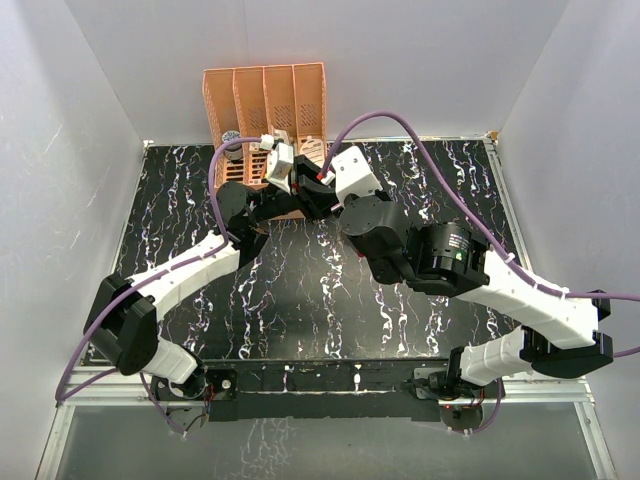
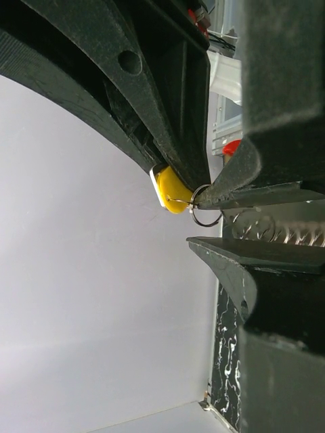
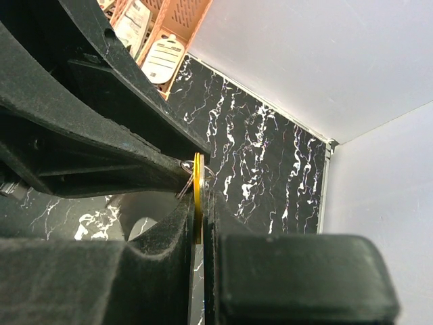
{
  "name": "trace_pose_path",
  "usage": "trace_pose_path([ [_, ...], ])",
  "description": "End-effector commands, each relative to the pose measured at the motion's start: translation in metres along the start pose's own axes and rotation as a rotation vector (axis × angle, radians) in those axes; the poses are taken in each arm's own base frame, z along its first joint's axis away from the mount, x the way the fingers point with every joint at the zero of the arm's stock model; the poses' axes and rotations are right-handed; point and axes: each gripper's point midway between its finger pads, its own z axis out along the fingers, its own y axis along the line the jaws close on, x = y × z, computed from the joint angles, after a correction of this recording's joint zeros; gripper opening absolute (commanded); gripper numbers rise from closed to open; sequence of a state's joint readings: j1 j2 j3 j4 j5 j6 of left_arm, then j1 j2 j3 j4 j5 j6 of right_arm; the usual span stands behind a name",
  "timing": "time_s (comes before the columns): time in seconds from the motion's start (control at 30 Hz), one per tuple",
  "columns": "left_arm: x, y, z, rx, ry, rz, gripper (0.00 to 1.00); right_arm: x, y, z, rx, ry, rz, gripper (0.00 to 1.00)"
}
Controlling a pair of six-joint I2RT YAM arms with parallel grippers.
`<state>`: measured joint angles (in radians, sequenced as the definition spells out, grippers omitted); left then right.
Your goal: Remove the keys from the keyring
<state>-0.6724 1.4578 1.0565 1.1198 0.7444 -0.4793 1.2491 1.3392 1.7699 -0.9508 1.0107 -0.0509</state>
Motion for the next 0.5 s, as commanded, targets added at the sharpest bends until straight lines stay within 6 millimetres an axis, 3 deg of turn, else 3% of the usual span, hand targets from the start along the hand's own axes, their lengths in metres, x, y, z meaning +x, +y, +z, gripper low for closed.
trace_pose_path([
  [0.0, -0.023, -0.022, 0.008, 0.099, -0.046, 0.072, 0.20, -0.015, -0.007, -0.005, -0.002, -0.058, 0.087, 0.00],
  [0.17, -0.025, -0.032, 0.008, 0.149, -0.057, 0.082, 0.16, -0.015, -0.005, -0.005, -0.006, -0.061, 0.090, 0.00],
  [0.27, -0.029, -0.038, 0.009, 0.182, -0.076, 0.078, 0.09, -0.015, -0.002, -0.003, -0.010, -0.060, 0.086, 0.00],
  [0.33, -0.031, -0.036, 0.010, 0.174, -0.085, 0.071, 0.00, -0.015, -0.002, -0.004, -0.009, -0.061, 0.087, 0.00],
  [0.47, -0.033, -0.021, 0.011, 0.080, -0.094, 0.075, 0.00, -0.013, -0.004, -0.005, -0.011, -0.063, 0.096, 0.00],
])
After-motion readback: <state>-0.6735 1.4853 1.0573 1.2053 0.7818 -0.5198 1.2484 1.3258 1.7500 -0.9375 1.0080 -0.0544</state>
